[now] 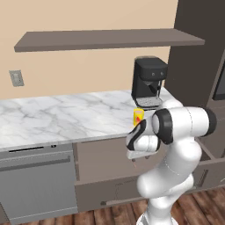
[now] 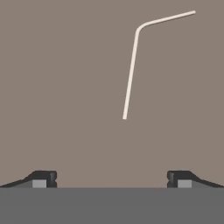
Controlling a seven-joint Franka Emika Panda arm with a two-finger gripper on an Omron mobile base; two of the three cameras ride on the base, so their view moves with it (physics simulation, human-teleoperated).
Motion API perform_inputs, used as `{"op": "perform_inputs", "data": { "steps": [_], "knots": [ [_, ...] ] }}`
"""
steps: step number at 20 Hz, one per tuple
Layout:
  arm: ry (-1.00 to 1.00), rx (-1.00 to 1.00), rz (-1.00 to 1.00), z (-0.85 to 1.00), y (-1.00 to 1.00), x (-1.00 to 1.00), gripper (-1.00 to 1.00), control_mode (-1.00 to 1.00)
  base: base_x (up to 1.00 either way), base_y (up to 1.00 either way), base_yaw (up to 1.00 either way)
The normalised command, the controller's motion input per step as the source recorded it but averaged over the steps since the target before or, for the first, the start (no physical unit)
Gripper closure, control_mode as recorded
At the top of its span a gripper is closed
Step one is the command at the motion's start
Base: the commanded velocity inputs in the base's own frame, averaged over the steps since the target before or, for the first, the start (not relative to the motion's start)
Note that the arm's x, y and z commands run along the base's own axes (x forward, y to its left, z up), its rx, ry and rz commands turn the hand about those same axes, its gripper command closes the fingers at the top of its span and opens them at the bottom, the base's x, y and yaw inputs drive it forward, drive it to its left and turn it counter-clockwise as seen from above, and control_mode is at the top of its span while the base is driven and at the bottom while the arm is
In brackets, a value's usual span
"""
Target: Pick up the straw from the right drawer and put it inside the smoothie cup.
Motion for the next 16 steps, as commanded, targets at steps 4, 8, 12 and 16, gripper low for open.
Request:
{"op": "perform_inputs", "data": {
  "steps": [4, 8, 12, 16],
  "knots": [
    [0.0, 0.0, 0.0, -0.26, 0.0, 0.19, -1.0, -1.0, 0.0, 0.0, 0.0],
    [0.0, 0.0, 0.0, -0.26, 0.0, 0.18, -1.0, -1.0, 0.0, 0.0, 0.0],
    [0.0, 0.0, 0.0, -0.28, 0.0, 0.15, -1.0, -1.0, 0.0, 0.0, 0.0],
    [0.0, 0.0, 0.0, -0.27, 0.0, 0.17, -1.0, -1.0, 0.0, 0.0, 0.0]
  ]
}}
